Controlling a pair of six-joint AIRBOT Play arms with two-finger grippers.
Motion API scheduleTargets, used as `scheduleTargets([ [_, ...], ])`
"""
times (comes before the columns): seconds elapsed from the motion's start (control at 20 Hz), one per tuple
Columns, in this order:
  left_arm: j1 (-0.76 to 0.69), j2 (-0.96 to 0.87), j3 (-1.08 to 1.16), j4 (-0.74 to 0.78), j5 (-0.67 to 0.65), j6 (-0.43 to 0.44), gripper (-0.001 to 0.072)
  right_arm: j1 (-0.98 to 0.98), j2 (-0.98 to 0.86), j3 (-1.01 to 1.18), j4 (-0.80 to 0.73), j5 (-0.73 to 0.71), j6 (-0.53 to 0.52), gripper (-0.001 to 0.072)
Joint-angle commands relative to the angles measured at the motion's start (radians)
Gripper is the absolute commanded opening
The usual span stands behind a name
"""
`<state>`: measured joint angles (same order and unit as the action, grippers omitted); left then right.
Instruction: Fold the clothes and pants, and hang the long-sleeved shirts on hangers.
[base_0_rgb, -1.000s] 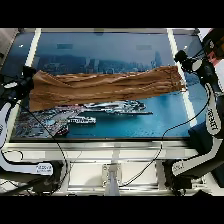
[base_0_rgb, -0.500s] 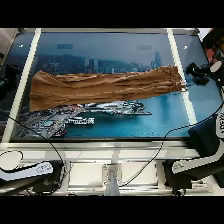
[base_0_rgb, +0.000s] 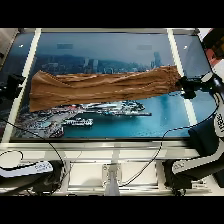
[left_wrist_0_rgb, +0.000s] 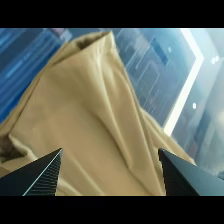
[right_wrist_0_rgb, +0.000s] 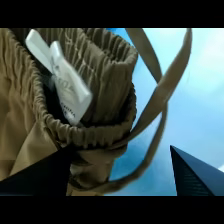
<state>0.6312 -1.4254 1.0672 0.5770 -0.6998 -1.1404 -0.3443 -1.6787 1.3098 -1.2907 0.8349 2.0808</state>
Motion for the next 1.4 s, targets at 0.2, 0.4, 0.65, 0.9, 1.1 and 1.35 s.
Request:
scheduleTargets([
  [0.2,0.004,-0.022,0.0,0.01,-0.031,0.002,0.0701,0.027,-0.005,-0.027,0.085,-0.177,0.048,0.0686],
  [0.4,0.004,-0.022,0.0,0.01,-0.031,0.002,0.0701,0.027,0.005,-0.026,0.082,-0.091,0.035,0.068],
  [0.65,0.004,-0.022,0.0,0.011,-0.048,0.002,0.0701,0.029,0.005,-0.026,0.079,-0.116,0.019,0.0681],
  [0.9,0.004,-0.022,0.0,0.01,-0.053,0.002,0.0701,0.029,-0.007,-0.026,0.102,-0.17,0.018,0.068],
  [1.1,0.004,-0.022,0.0,0.01,-0.053,0.002,0.0701,0.029,0.011,-0.002,0.116,-0.073,-0.077,0.068],
  [1.35,0.004,-0.023,0.0,0.01,-0.054,0.002,0.07,0.03,0.027,0.002,0.099,-0.034,-0.087,0.0682],
])
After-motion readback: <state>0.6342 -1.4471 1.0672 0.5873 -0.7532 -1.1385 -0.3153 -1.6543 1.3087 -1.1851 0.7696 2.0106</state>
